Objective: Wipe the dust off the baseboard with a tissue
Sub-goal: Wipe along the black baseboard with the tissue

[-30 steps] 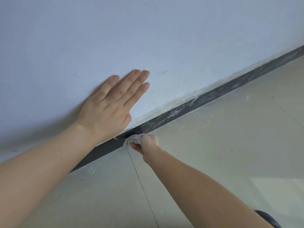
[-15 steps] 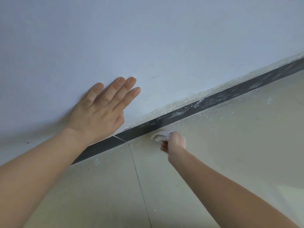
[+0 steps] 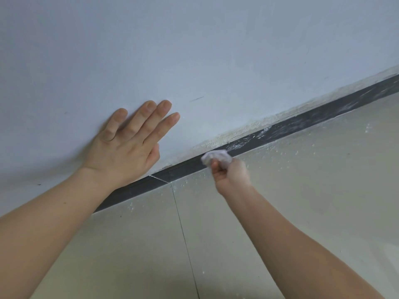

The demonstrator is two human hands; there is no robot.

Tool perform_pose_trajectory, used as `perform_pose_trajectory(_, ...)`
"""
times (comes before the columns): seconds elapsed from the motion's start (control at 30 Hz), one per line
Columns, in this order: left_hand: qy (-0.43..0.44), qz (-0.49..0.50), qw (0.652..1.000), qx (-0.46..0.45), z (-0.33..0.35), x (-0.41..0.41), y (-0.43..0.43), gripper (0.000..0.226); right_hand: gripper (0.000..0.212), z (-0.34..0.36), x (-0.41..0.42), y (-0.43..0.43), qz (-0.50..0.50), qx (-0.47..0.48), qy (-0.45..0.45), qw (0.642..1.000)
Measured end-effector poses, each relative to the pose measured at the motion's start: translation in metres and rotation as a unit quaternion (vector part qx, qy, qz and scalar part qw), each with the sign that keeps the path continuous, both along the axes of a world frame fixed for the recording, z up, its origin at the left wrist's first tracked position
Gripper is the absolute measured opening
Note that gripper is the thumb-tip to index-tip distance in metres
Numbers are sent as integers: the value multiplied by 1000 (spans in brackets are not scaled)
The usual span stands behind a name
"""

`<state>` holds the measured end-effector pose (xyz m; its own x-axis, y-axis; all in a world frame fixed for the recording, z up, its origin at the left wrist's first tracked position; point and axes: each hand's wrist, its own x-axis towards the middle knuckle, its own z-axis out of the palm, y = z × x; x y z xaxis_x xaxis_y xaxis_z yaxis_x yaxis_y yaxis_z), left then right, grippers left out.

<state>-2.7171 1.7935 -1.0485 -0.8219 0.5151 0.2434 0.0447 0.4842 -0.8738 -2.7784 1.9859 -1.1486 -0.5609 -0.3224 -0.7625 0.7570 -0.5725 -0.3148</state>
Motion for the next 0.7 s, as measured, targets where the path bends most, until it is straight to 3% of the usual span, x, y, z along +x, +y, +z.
perform_pose_trajectory(0.1,0,2,1000,0,1,0,0,67,38,-9,-7,20,-71,48,-13,996)
perform_pose_trajectory(0.17,-1,6,1000,1,0,0,1,67,44,-11,2,15,8,88,29,996)
perform_pose_trajectory(0.23,-1,10,1000,2,0,1,1,67,33,-7,26,-3,141,92,66,983)
perform_pose_trajectory(0.3,-4,11,1000,5,0,1,2,68,24,-6,49,-24,234,65,16,970)
perform_pose_trajectory(0.37,-7,10,1000,8,1,1,2,68,24,-8,59,-40,254,46,-32,966)
perform_pose_trajectory(0.53,-12,8,1000,13,2,2,3,67,29,-7,24,-37,164,61,-28,984)
perform_pose_trajectory(0.7,-10,2,1000,18,4,2,4,67,40,-18,-12,22,-13,66,74,995)
